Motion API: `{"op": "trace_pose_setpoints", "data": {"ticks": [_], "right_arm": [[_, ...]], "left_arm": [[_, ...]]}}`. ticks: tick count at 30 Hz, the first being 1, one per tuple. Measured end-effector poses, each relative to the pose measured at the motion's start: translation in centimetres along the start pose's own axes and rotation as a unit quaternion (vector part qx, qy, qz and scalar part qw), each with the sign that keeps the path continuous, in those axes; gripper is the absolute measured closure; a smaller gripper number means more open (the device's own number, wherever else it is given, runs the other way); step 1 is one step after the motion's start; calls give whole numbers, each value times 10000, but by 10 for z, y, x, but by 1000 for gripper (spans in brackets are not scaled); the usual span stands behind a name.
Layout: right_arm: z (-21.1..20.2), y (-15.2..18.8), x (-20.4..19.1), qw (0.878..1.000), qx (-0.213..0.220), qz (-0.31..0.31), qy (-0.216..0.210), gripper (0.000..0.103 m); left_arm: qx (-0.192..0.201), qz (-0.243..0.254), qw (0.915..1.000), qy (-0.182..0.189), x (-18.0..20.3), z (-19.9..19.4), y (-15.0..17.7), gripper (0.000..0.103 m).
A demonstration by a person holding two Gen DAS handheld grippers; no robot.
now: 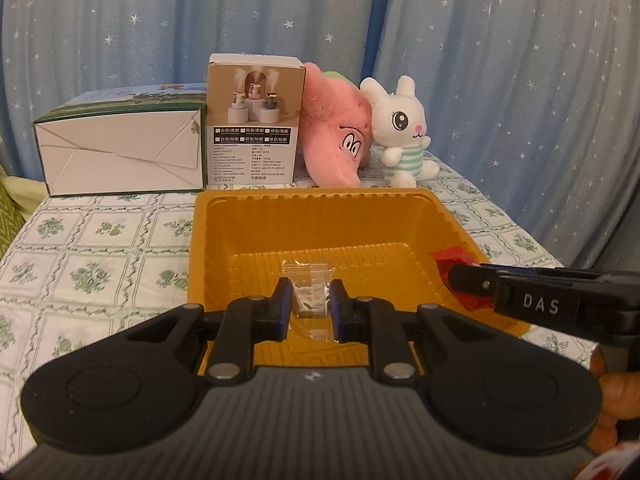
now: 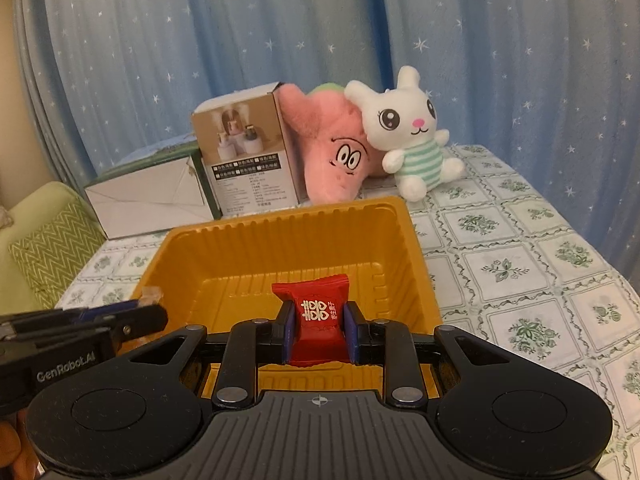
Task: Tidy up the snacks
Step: 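Carry both packets to the orange tray and open both tools inside it, then withdraw both tools from the tray back toward the snack pile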
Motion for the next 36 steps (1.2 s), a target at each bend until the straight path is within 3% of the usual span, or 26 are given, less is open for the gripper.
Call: {"op": "trace_pose_setpoints", "data": {"ticks": [3, 5, 6, 14, 21, 29, 30, 34, 36], "right_arm": [[7, -4, 3, 9999, 0, 113, -25, 77], [10, -4, 3, 9999, -28, 131, -37, 77], [11, -3, 2, 9999, -54, 139, -51, 77], [13, -1, 1, 9997, -62, 226, -73, 77], [6, -6, -2, 9990, 152, 303, -297, 77], [-19, -12, 14, 9973, 526, 489, -131, 75], [-23, -12, 16, 9972, 548, 497, -115, 73], [-45, -7, 19, 9959, 721, 531, -92, 39], [-59, -2, 21, 9954, 780, 546, -65, 38]], "left_arm": [[-13, -68, 10000, 49, -2, 8, -1, 78], [-19, -123, 9999, 10, -6, 8, -1, 63], [-15, -147, 9999, -20, -9, 8, 1, 61], [-86, -226, 9995, -200, -25, 6, 4, 59], [-79, -232, 9995, -179, -26, 4, 7, 53], [29, -202, 9997, -97, -13, -9, 8, 45], [54, -176, 9998, -76, -10, -12, 8, 44], [130, -57, 9999, -37, 2, -28, 11, 38], [179, -9, 9998, -57, 7, -38, 16, 36]]}}
Point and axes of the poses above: each gripper's, at about its wrist camera, not at the fingertips, and z roughly the way its jaws point, x to its right, y to its underside, the point moved 10 cm from there along z, roughly the way its jaws point, and after that the axes turned 11 degrees about -x, right-handed, at the moved point
